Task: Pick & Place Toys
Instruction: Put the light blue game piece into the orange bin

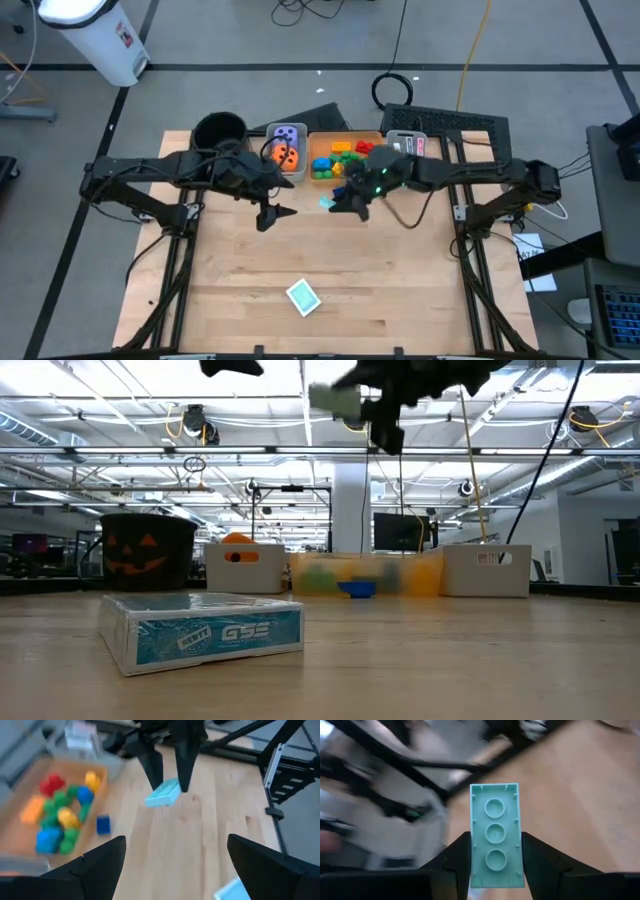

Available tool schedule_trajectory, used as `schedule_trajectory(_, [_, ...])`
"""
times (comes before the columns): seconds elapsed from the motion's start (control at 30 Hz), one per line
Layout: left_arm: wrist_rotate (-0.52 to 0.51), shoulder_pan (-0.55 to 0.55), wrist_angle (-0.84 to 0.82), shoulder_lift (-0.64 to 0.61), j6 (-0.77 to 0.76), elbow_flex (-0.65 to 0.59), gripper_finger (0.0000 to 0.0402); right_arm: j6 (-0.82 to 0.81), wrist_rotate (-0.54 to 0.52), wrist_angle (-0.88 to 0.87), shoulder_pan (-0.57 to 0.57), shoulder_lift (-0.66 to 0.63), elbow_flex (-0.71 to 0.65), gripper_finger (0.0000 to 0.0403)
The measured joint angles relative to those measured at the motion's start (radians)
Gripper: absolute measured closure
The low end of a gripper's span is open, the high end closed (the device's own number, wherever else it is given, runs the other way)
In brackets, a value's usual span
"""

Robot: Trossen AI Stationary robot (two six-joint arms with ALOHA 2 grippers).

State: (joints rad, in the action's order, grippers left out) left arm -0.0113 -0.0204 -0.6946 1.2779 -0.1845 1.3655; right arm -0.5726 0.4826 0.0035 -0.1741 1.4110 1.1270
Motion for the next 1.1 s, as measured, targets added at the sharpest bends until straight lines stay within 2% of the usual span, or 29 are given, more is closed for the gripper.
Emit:
schedule_trajectory(0.13, [-0.003,-0.017,0.107,0.011,0.180,0.000,0.0048,-0.138,0.154,0.161,-0.048,-0.006,0.002,0.0271])
schedule_trajectory(0.2, [-0.038,-0.034,0.163,0.019,0.275,0.002,0.0048,-0.209,0.212,0.232,-0.067,0.001,0.002,0.0271])
schedule_trajectory(0.43, [-0.364,-0.109,0.192,0.031,0.603,0.000,0.0048,-0.409,0.368,0.286,-0.114,0.038,0.002,0.0271])
schedule_trajectory(0.53, [-0.446,-0.136,0.207,0.036,0.740,0.000,0.0048,-0.488,0.411,0.314,-0.122,0.054,0.002,0.0271])
schedule_trajectory(0.8, [-0.508,-0.194,0.233,0.066,1.046,0.001,0.0048,-0.748,0.412,0.618,-0.140,0.126,0.002,0.0271])
schedule_trajectory(0.97, [-0.615,-0.205,0.248,0.122,1.187,0.001,0.0048,-0.879,0.411,0.688,-0.141,0.176,0.002,0.0271])
schedule_trajectory(1.1, [-0.719,-0.204,0.255,0.165,1.287,0.001,0.0048,-0.916,0.410,0.703,-0.138,0.205,0.002,0.0271])
